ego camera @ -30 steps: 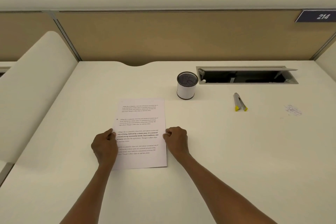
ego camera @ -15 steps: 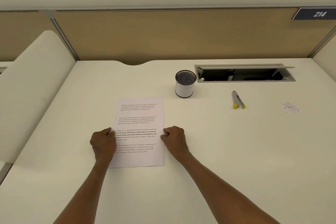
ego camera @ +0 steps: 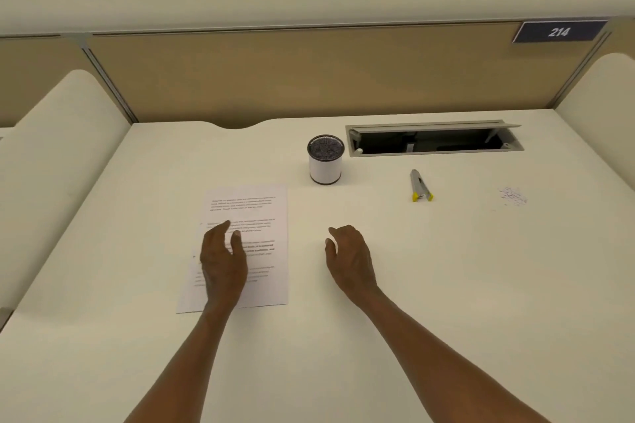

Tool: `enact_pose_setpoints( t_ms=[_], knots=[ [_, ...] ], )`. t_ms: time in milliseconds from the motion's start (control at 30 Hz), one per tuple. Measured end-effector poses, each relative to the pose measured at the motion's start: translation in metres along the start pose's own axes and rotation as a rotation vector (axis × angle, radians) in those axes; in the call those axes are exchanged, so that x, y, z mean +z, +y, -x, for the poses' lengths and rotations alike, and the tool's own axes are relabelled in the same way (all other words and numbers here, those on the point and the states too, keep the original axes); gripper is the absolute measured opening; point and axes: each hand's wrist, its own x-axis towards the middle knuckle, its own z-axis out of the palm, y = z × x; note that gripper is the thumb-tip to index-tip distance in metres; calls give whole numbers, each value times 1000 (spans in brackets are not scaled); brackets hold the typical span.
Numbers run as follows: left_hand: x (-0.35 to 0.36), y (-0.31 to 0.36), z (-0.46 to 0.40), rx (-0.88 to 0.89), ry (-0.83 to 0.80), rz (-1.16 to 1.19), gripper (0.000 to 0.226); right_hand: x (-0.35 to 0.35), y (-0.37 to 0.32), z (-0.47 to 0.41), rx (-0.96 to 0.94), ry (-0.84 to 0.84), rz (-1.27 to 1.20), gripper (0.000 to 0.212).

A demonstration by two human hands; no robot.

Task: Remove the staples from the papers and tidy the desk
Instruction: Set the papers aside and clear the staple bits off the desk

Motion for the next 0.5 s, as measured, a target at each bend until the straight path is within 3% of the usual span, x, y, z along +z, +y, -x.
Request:
enact_pose_setpoints(
  t_ms=[233,500],
  knots=[
    [59,80,50,79,-155,6,56,-67,62,7,-1,81,121,34],
    [122,130,97,135,-339,-36,64,-131,135,6,8,132,134,31]
  ],
)
